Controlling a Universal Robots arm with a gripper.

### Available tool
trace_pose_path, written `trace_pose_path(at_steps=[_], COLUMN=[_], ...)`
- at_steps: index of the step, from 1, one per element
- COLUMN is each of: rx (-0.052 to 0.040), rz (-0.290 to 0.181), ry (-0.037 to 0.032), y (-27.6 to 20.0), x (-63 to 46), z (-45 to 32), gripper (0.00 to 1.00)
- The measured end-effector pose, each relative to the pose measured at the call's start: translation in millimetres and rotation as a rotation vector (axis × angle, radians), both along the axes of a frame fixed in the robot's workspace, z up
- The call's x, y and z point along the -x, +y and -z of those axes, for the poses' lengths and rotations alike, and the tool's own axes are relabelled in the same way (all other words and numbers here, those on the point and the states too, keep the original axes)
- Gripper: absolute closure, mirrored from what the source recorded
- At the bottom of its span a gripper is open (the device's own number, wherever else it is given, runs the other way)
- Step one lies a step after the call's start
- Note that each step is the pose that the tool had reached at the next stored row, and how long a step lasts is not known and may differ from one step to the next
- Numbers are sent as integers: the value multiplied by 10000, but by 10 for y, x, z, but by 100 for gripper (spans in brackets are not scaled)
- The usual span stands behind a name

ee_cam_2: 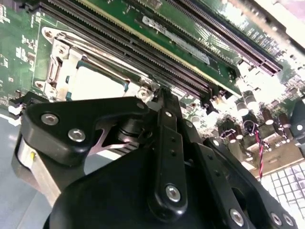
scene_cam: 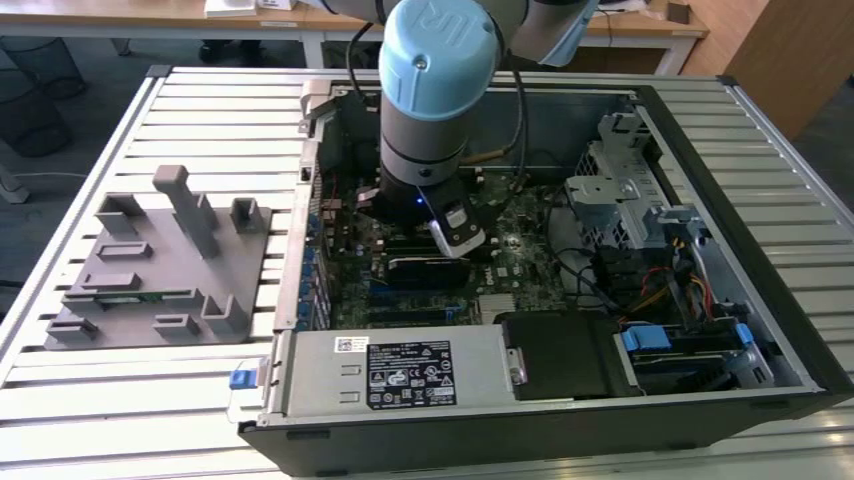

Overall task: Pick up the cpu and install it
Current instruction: 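Install the second cpu locking lever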

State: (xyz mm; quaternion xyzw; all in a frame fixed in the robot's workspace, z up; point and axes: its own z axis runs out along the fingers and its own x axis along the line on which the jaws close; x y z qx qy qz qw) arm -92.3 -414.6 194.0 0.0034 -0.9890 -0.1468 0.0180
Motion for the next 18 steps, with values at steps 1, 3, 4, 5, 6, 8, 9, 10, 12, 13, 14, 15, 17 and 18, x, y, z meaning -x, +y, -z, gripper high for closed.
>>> trace_pose_path(at_steps=[1, 3, 4, 5, 6, 8, 9, 10, 12, 13, 14, 15, 17, 18], rx=[1, -2, -2, -1, -2, -1, 0, -2, -1, -2, -2, -2, -1, -2], rz=[0, 0, 0, 0, 0, 0, 1, 1, 0, 1, 1, 0, 0, 0], ry=[-14, -37, -44, -49, -50, -51, -51, -51, -51, -51, -51, -52, -51, -51], y=[0, 0, 0, 0, 0, 0, 0, 0, 0, 0, 0, 0, 0, 0], x=[0, 0, 0, 0, 0, 0, 0, 0, 0, 0, 0, 0, 0, 0], z=[-8, -33, -51, -65, -76, -98, -107, -117, -143, -159, -175, -187, -216, -227], gripper=[89, 89, 89, 89, 89, 89, 89, 89, 89, 89, 89, 89, 89, 89])
